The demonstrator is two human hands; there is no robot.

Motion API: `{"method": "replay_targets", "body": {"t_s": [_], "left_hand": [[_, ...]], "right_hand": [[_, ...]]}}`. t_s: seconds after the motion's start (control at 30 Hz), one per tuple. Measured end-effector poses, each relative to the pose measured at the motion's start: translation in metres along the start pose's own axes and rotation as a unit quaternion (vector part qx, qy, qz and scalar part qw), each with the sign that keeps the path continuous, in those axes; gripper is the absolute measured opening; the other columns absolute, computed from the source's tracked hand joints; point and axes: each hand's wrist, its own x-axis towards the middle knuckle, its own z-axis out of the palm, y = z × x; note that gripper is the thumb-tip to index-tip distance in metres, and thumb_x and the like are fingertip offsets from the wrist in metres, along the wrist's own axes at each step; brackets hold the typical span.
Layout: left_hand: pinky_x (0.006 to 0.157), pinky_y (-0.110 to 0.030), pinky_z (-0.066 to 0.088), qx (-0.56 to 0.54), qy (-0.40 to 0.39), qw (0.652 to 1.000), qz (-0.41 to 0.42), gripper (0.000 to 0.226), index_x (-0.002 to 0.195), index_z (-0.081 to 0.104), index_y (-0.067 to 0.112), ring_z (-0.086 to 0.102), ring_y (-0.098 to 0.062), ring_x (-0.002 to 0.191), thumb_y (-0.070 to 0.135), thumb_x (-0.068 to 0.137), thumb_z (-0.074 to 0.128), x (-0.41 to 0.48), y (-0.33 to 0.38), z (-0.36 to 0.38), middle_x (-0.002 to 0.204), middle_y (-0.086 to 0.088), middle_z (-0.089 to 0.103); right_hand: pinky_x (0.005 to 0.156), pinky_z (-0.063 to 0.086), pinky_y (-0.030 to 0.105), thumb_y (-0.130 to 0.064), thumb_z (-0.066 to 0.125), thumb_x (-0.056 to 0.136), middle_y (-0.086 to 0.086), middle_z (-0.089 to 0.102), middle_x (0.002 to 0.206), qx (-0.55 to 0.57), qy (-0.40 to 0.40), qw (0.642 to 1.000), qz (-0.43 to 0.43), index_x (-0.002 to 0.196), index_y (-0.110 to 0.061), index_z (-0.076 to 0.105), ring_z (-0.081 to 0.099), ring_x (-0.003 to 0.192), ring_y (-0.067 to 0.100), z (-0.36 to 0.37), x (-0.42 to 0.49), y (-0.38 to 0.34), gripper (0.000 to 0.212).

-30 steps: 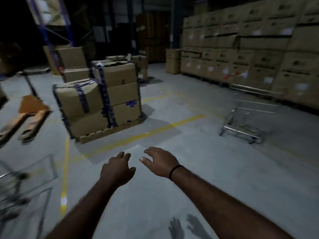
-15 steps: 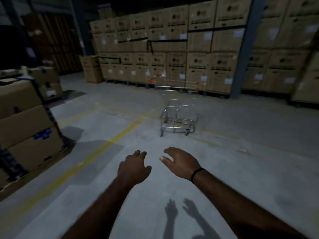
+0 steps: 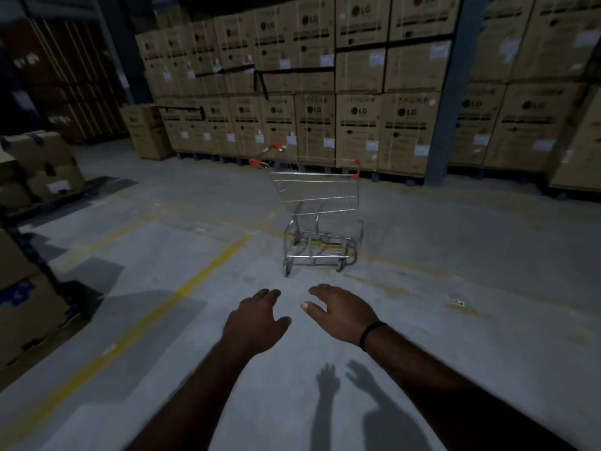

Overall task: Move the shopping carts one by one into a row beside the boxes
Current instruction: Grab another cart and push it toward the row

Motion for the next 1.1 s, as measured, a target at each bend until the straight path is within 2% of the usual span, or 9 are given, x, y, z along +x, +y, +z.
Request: {"method": "replay_targets", "body": {"t_s": [0.2, 0.37, 0.5, 0.6, 0.73, 0.83, 0.93, 1.1], "left_hand": [[0.109, -0.044, 0.041, -0.013, 0.027, 0.999, -0.011, 0.073, 0.153, 0.035, 0.025, 0.041, -0.028, 0.139, 0.056, 0.091, 0.057, 0.093, -0.031, -0.006, 0.159, 0.002, 0.035], [0.108, -0.044, 0.041, -0.061, 0.043, 0.997, -0.011, 0.085, 0.151, 0.040, 0.023, 0.045, -0.026, 0.137, 0.065, 0.078, 0.048, 0.191, -0.075, -0.016, 0.155, 0.001, 0.042], [0.110, -0.044, 0.040, -0.086, 0.044, 0.995, -0.002, 0.087, 0.151, 0.040, 0.022, 0.043, -0.025, 0.139, 0.065, 0.076, 0.048, 0.280, -0.118, -0.032, 0.156, 0.001, 0.041], [0.110, -0.043, 0.040, -0.096, 0.037, 0.995, 0.001, 0.088, 0.152, 0.039, 0.022, 0.043, -0.023, 0.139, 0.065, 0.075, 0.048, 0.341, -0.151, -0.050, 0.157, 0.001, 0.040], [0.110, -0.041, 0.040, -0.083, 0.044, 0.996, 0.006, 0.081, 0.152, 0.038, 0.022, 0.044, -0.025, 0.140, 0.060, 0.083, 0.057, 0.420, -0.196, -0.076, 0.157, -0.001, 0.041], [0.109, -0.038, 0.041, -0.071, 0.043, 0.996, 0.011, 0.075, 0.152, 0.039, 0.020, 0.045, -0.024, 0.138, 0.053, 0.089, 0.063, 0.476, -0.221, -0.086, 0.155, -0.002, 0.043], [0.108, -0.039, 0.041, -0.063, 0.043, 0.997, 0.016, 0.076, 0.151, 0.041, 0.018, 0.047, -0.026, 0.136, 0.055, 0.087, 0.062, 0.536, -0.243, -0.091, 0.153, -0.003, 0.045], [0.109, -0.042, 0.041, -0.054, 0.036, 0.998, -0.001, 0.086, 0.152, 0.038, 0.023, 0.046, -0.026, 0.137, 0.064, 0.078, 0.050, 0.650, -0.269, -0.100, 0.156, 0.001, 0.040]], "right_hand": [[0.117, 0.028, 0.030, -0.059, 0.043, 0.100, 0.000, 0.041, 0.157, 0.023, -0.011, 0.999, -0.029, 0.150, -0.021, 0.044, 0.035, 0.145, 0.015, 0.009, 0.107, 0.005, 0.063], [0.115, 0.030, 0.029, -0.058, 0.044, 0.100, -0.001, 0.042, 0.157, 0.049, 0.011, 0.998, -0.029, 0.150, -0.021, 0.044, 0.037, 0.144, 0.015, 0.014, 0.215, 0.001, 0.062], [0.106, 0.038, 0.028, -0.056, 0.047, 0.099, -0.001, 0.051, 0.149, 0.126, 0.044, 0.991, 0.017, 0.147, -0.025, 0.049, 0.051, 0.132, 0.018, 0.015, 0.306, -0.008, 0.057], [0.103, 0.038, 0.027, -0.054, 0.051, 0.098, -0.001, 0.053, 0.148, 0.196, 0.048, 0.978, 0.045, 0.146, -0.026, 0.050, 0.053, 0.131, 0.018, 0.016, 0.369, -0.017, 0.055], [0.097, 0.037, 0.021, -0.051, 0.053, 0.098, -0.001, 0.055, 0.146, 0.226, 0.059, 0.971, 0.060, 0.143, -0.024, 0.053, 0.055, 0.129, 0.015, 0.021, 0.456, -0.022, 0.053], [0.103, 0.038, 0.024, -0.054, 0.052, 0.098, -0.003, 0.054, 0.147, 0.222, 0.051, 0.972, 0.059, 0.144, -0.025, 0.053, 0.054, 0.130, 0.017, 0.022, 0.518, -0.019, 0.054], [0.109, 0.041, 0.033, -0.056, 0.054, 0.096, -0.004, 0.056, 0.146, 0.243, 0.050, 0.967, 0.061, 0.142, -0.025, 0.055, 0.057, 0.125, 0.016, 0.024, 0.587, -0.009, 0.056], [0.106, 0.045, 0.033, -0.058, 0.052, 0.096, -0.005, 0.059, 0.141, 0.233, 0.061, 0.970, 0.043, 0.140, -0.026, 0.057, 0.061, 0.119, 0.017, 0.020, 0.713, 0.014, 0.055]]}}
